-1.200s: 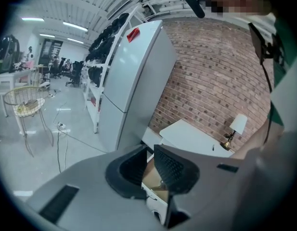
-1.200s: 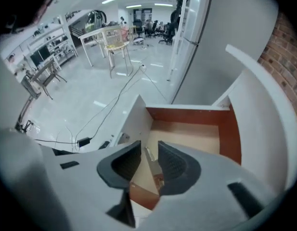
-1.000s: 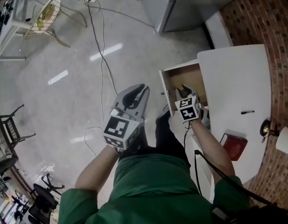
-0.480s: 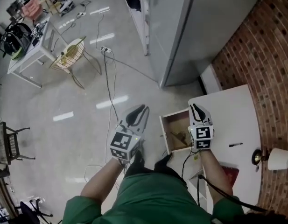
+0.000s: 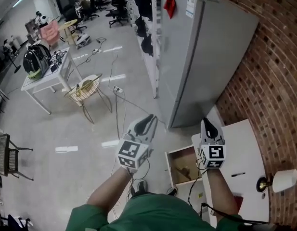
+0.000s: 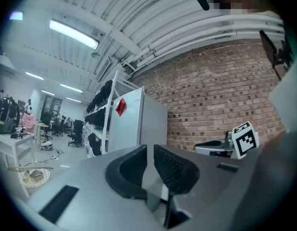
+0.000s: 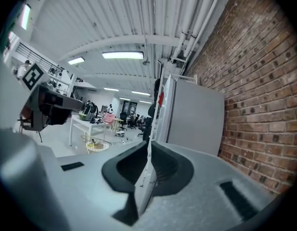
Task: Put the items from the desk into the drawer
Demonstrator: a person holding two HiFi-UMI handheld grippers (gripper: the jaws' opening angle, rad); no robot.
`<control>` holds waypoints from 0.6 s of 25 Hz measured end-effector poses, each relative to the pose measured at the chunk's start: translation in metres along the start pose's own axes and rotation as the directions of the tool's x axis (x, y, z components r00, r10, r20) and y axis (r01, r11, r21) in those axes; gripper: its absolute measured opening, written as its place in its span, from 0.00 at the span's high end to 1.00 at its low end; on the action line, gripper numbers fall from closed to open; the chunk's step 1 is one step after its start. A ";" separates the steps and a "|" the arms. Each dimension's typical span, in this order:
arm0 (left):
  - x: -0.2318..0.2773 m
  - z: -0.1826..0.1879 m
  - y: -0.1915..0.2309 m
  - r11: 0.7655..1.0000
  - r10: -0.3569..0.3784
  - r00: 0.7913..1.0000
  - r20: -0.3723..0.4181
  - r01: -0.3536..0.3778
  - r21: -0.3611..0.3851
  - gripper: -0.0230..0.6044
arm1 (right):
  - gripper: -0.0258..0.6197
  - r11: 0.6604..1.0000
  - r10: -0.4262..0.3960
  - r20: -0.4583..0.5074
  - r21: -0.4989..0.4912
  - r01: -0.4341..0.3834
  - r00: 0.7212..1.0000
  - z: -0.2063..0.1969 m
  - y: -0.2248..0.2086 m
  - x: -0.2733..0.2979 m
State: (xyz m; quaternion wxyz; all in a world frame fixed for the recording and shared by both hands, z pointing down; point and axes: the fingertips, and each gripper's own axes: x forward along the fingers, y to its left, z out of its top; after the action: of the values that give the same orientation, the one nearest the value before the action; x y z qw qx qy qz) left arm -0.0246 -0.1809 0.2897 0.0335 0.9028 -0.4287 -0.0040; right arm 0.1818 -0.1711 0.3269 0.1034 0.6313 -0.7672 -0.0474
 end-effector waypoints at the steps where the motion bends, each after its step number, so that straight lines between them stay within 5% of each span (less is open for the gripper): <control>1: 0.001 0.007 -0.005 1.000 -0.010 1.000 0.004 0.010 0.005 0.89 | 0.92 1.000 -0.002 0.023 0.004 0.002 1.000 0.012 -0.001 -0.001; 11: 0.000 0.051 -0.030 0.998 -0.050 0.994 0.098 0.046 0.043 0.89 | 0.95 0.999 -0.023 0.224 0.032 0.017 0.974 0.102 -0.002 -0.021; 15: -0.001 0.070 -0.040 0.996 -0.071 0.986 0.148 0.063 0.055 0.89 | 0.95 0.999 -0.025 0.342 0.034 0.014 0.939 0.131 0.004 -0.042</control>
State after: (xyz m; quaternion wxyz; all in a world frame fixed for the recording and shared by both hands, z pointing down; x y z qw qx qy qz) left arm 0.0029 -0.1591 0.2174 -0.0217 0.9145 -0.3992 -0.0621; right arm 0.1568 -0.1372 0.1960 -0.0420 0.6226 -0.7677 -0.1455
